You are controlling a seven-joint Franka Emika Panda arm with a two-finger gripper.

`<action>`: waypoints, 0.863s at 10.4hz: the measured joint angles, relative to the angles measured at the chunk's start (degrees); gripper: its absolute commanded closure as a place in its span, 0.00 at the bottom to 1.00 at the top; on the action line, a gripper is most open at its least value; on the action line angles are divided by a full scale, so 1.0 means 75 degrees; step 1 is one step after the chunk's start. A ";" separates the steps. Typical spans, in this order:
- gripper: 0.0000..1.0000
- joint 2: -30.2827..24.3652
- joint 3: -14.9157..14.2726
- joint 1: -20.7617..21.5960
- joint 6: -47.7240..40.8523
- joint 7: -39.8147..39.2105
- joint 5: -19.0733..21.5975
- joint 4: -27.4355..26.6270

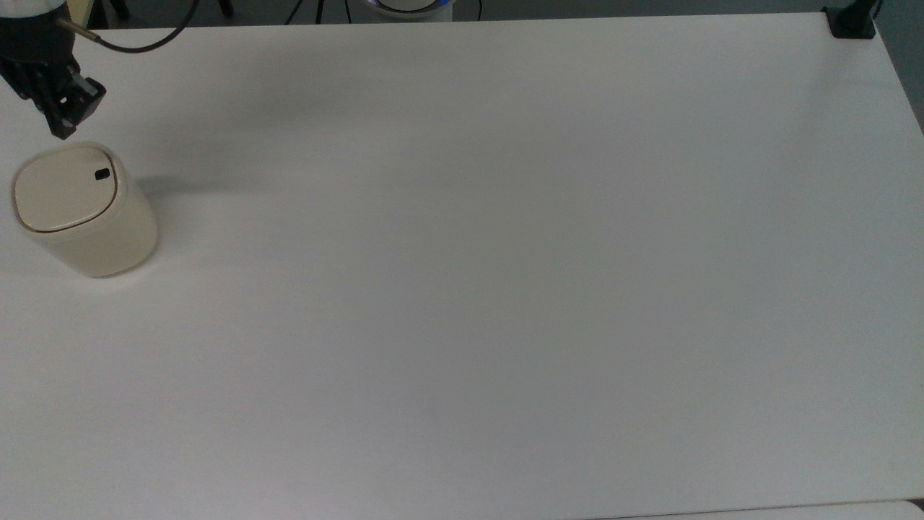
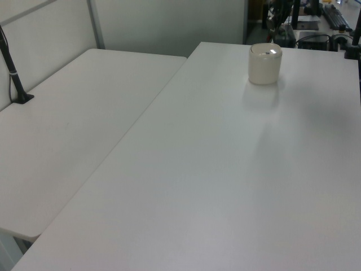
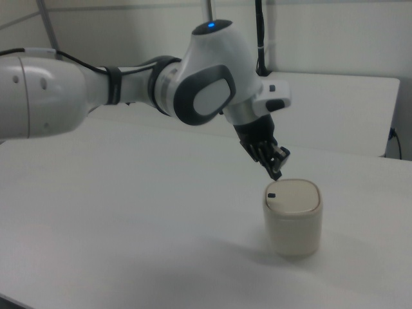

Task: Open the trash bin
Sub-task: 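Move the gripper over the cream trash bin's lid, then lower the gripper onto the lid edge and grip it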

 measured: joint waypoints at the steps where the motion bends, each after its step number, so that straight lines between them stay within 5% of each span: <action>1: 0.91 0.0198 0.0000 -0.0065 0.0281 0.0049 0.0001 -0.0001; 9: 0.91 0.0899 0.0019 -0.0099 0.0703 0.0113 0.0001 0.0012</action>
